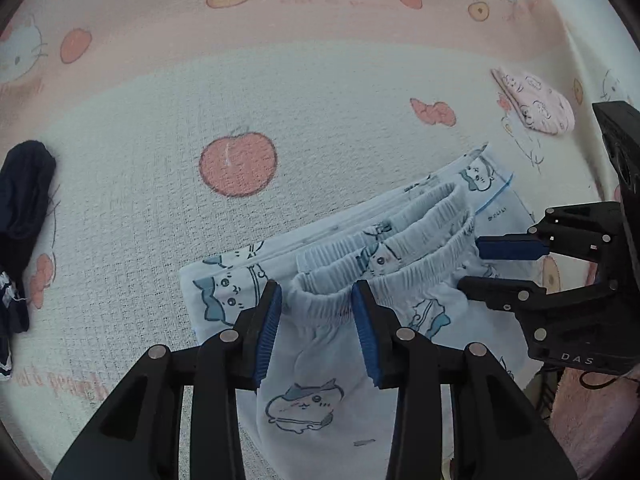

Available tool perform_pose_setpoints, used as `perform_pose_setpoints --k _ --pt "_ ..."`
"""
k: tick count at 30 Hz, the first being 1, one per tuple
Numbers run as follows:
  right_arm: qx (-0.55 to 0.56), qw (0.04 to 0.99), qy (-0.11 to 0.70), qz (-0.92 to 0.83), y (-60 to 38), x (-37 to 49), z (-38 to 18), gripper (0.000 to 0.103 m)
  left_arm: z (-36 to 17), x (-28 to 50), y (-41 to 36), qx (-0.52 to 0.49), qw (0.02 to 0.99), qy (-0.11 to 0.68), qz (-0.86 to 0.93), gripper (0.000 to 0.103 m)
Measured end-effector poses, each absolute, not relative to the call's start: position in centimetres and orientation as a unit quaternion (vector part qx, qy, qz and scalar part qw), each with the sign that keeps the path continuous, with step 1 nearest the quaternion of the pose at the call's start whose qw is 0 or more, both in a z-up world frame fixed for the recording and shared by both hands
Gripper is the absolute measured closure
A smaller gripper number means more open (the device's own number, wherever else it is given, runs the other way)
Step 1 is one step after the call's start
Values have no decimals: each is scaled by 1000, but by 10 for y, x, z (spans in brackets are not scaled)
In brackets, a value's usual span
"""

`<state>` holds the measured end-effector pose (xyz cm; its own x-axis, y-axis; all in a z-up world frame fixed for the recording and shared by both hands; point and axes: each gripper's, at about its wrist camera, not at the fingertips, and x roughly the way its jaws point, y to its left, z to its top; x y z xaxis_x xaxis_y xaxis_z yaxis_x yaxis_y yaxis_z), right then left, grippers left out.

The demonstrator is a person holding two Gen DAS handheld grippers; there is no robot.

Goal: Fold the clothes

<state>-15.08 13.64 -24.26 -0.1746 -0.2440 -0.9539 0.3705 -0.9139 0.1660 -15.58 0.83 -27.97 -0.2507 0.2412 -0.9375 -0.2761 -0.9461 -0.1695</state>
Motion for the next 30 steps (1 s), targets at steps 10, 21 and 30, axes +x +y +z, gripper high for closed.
perform_pose_setpoints --k 10,21,30 --pt "589 174 -60 -787 193 -148 -204 68 -248 -128 -27 -561 151 -67 811 62" --pt "647 144 12 -749 162 -83 -236 68 -283 -66 31 -638 141 -27 756 62" --pt "649 114 30 -751 174 -56 -251 67 -291 -45 23 -655 89 69 747 62"
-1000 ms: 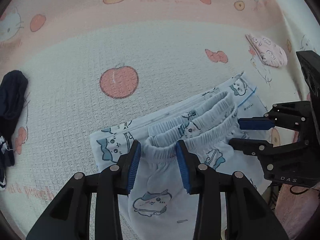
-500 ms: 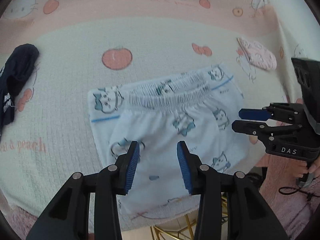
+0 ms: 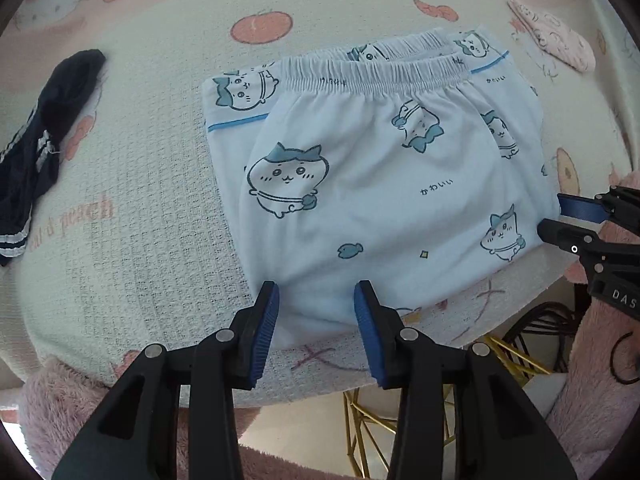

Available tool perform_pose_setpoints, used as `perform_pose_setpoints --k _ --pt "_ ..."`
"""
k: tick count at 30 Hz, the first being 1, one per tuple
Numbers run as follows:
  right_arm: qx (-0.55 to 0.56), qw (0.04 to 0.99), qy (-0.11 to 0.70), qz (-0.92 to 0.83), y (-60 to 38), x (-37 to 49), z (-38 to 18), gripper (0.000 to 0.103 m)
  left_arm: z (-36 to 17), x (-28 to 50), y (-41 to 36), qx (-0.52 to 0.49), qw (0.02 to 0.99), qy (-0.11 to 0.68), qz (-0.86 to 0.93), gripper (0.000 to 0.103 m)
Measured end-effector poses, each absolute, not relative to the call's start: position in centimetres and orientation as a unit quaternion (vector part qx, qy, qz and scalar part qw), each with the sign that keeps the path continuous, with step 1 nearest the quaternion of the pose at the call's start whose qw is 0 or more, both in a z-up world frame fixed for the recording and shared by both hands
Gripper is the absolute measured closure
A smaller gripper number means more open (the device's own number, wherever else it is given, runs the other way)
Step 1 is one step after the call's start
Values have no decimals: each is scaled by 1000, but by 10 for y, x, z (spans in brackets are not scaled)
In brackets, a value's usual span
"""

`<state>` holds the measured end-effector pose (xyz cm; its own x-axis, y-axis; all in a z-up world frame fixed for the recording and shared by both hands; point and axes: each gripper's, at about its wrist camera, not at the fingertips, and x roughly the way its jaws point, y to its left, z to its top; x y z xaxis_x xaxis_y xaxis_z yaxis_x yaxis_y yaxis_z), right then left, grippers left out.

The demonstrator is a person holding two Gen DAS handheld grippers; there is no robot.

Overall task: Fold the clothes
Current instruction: 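Release the waistband and hold both grippers open above the pants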

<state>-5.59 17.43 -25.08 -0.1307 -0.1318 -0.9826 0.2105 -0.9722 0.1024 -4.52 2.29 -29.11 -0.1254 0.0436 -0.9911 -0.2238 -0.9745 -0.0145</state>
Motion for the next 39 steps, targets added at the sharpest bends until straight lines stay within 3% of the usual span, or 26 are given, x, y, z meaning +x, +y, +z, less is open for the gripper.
perform_pose_setpoints --k 4,9,13,17,21,24,28,32,39 --pt "644 108 -12 -757 193 -53 -245 65 -284 -38 10 -646 50 99 755 62" --pt "625 98 -88 -770 225 -54 -235 64 -291 -29 -13 -662 41 33 748 62" --pt "641 66 -35 -764 233 -50 -249 65 -299 -26 -15 -664 37 37 746 57" --pt "638 16 -1 -770 249 -45 -250 65 -290 -20 -11 -645 -15 103 757 57" --pt "613 62 -65 -785 259 -43 -237 64 -280 -13 -12 -632 47 13 773 57" --pt "616 94 -59 -780 247 -45 -242 64 -294 -10 -3 -648 37 56 758 57" --pt "637 20 34 -770 239 -46 -254 64 -291 -6 -7 -636 9 67 769 56" --pt "626 17 -1 -780 251 -44 -240 64 -276 -3 -5 -609 32 41 792 56" --pt "597 19 90 -797 206 -56 -222 63 -277 -29 25 -604 64 15 794 56"
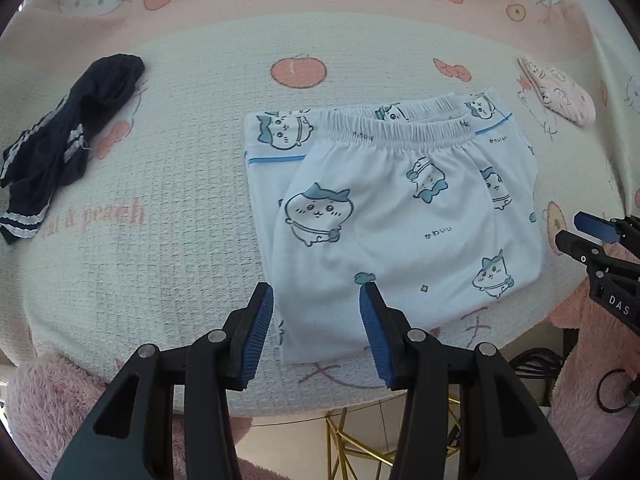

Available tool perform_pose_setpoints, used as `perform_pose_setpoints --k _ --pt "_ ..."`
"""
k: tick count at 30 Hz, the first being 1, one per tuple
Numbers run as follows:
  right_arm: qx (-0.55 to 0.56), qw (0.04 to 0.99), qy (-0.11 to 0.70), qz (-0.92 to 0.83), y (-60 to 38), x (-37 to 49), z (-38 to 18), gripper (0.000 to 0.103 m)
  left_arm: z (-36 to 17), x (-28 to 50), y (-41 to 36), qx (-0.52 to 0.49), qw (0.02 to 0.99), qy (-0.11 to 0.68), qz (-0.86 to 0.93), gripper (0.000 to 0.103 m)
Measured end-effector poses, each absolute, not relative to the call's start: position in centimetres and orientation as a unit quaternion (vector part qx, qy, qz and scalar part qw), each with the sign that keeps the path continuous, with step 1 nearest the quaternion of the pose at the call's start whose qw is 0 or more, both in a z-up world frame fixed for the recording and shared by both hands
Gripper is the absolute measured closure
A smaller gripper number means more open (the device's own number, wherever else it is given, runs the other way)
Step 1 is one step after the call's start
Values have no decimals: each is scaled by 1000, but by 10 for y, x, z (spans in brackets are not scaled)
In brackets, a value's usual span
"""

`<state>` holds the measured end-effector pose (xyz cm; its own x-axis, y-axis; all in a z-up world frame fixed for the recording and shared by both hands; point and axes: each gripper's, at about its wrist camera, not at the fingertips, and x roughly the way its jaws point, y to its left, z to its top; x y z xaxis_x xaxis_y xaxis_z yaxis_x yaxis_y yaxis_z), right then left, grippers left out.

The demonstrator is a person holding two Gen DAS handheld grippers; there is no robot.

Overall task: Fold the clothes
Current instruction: 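Release the waistband and hold both grippers open above the pants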

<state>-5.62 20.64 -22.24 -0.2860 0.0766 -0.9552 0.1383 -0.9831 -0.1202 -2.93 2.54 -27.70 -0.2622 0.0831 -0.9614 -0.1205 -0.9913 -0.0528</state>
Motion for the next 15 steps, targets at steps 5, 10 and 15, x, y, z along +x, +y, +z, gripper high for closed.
perform_pose_setpoints --k 5,10,15 --pt "585 51 84 -805 180 -70 -214 63 -285 -48 46 -603 93 20 792 56" --pt "593 62 103 -796 156 -64 -225 63 -294 -51 39 -619 87 22 780 56" --pt "612 50 104 -782 159 -60 -236 63 -294 -54 37 -622 87 19 778 56"
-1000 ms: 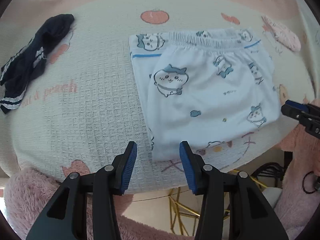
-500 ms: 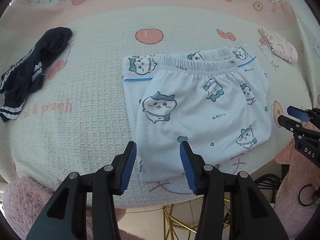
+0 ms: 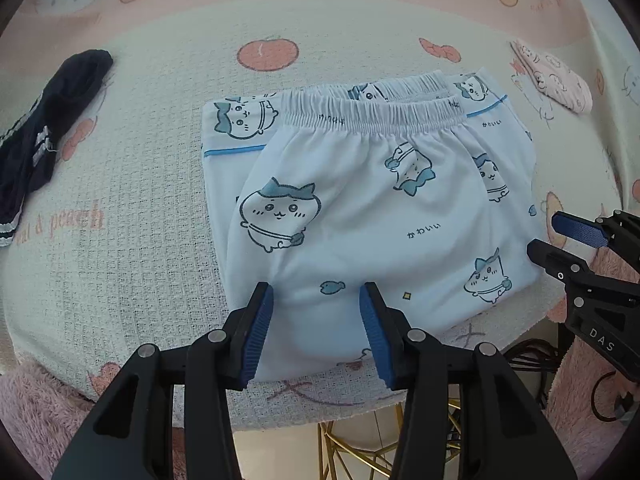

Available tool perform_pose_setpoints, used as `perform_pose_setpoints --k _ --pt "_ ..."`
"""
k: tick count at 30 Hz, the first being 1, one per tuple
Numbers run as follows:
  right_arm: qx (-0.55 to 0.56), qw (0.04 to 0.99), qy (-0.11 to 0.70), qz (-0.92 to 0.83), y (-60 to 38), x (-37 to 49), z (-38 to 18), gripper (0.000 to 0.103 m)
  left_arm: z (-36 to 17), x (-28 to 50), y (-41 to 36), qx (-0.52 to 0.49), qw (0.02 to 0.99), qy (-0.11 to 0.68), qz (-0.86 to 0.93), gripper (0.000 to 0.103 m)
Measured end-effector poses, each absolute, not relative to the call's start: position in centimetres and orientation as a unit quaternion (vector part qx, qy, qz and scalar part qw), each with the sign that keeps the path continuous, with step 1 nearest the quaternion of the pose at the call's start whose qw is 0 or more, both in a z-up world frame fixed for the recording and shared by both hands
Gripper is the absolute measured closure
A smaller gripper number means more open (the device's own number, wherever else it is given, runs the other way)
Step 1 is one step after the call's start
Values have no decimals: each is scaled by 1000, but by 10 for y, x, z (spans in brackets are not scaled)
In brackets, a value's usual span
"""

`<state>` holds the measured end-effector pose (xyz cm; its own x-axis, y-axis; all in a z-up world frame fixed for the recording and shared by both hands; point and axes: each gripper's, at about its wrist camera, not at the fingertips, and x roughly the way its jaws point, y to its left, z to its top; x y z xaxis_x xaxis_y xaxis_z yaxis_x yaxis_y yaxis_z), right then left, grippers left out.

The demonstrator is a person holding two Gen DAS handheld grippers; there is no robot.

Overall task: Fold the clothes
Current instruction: 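Release the waistband and hold both grippers open above the pants, then move the right gripper to the folded leg edge of the white pants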

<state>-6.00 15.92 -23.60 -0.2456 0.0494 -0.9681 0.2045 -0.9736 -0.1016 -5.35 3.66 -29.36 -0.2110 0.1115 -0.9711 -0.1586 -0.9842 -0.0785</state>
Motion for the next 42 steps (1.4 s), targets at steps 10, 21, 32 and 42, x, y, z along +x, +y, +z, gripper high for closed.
perform_pose_setpoints --k 10,21,32,42 --pt "620 46 112 -775 160 -57 -242 63 -289 -59 38 -623 58 51 778 56" --pt "623 44 103 -774 165 -54 -245 57 -294 -69 35 -631 58 40 772 56" --pt "656 60 -110 -744 203 -61 -257 48 -286 -77 41 -619 58 37 783 56" --pt "648 73 -50 -757 177 -55 -253 53 -293 -86 54 -627 63 44 776 56"
